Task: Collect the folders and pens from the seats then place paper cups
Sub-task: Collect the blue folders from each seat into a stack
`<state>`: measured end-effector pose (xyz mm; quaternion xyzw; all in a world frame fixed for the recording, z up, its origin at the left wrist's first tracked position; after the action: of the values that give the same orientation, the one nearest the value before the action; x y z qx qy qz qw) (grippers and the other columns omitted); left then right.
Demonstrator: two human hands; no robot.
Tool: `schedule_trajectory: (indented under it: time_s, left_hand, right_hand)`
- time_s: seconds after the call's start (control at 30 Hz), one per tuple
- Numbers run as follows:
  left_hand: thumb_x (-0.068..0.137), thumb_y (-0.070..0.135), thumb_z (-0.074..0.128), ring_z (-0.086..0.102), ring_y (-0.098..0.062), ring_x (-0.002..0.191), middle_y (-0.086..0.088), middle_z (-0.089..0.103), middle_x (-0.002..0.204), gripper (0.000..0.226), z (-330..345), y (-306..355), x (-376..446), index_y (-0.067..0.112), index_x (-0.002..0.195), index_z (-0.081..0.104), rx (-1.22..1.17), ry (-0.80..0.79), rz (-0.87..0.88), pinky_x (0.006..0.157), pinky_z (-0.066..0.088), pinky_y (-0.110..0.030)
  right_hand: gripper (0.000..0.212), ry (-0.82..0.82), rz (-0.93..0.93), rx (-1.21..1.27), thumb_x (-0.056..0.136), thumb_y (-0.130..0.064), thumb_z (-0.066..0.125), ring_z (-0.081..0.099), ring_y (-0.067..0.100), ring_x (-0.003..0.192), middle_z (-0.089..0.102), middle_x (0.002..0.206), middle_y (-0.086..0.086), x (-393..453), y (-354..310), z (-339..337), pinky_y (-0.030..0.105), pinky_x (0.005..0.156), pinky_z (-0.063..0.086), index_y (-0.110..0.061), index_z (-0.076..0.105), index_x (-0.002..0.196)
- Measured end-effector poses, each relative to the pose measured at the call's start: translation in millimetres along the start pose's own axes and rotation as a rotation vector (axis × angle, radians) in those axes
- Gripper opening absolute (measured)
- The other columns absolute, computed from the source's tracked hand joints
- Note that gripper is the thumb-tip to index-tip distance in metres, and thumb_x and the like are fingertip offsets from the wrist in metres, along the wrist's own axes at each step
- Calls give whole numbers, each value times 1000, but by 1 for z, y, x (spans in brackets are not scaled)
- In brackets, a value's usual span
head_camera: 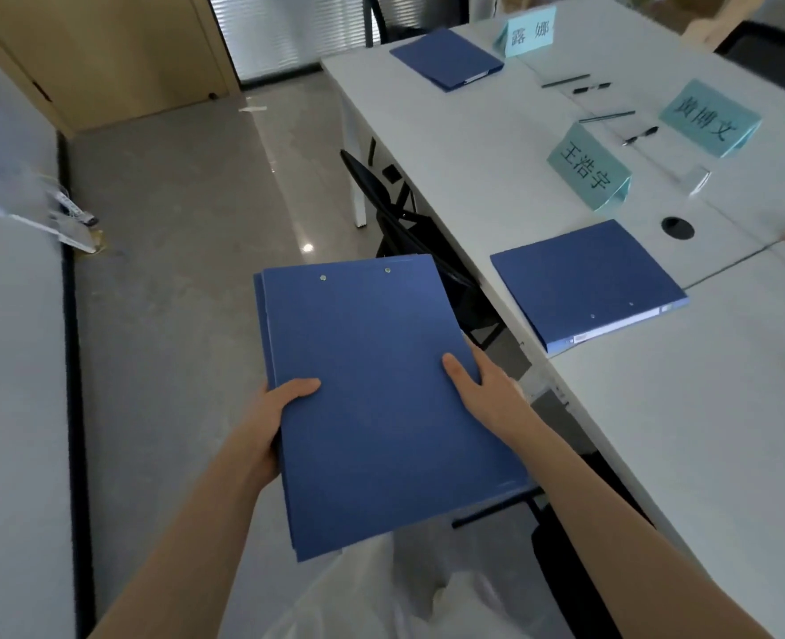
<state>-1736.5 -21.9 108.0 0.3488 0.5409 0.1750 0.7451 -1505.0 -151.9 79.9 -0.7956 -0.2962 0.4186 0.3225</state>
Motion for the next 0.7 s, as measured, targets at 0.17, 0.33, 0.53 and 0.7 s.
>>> schedule_trajectory:
  time_s: [0.17,0.33,0.53,0.7]
  left_hand:
    - [73,19,71,72,-30,87,-11,74,107,50,-14,54,47,12,122,62,34,-74,-13,64,59,-39]
    - [88,13,58,74,-24,76,-4,77,89,24,0,93,89,14,110,65,73,-112,10,61,58,-36]
    - [90,14,55,74,-23,68,-4,77,84,17,44,139,145,13,104,65,90,-143,16,55,58,-34]
    - [90,16,54,74,-22,69,-4,77,86,17,81,165,188,14,103,66,83,-144,-1,67,53,-38]
  right_hand:
    - [72,-3,148,100,89,-74,20,41,25,136,45,147,-4,44,-28,13,47,114,31,-34,32,149]
    - [66,205,396,264,94,-66,23,65,25,88,66,102,7,86,-27,-7,32,68,52,-17,61,117]
    - [35,428,506,412,96,-35,48,62,25,59,66,70,11,148,2,-65,34,63,55,-4,63,89]
    - [24,522,490,17,91,-19,47,47,27,69,46,72,10,194,28,-103,32,62,38,-8,46,70]
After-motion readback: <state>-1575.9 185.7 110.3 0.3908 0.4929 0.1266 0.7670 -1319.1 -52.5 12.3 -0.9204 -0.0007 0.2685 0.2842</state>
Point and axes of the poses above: each hand's wrist, its own x-axis towards the middle knuckle, its own z-axis out of the palm, y = z × x, the point moved 1 cm from there along x, towards the middle knuckle
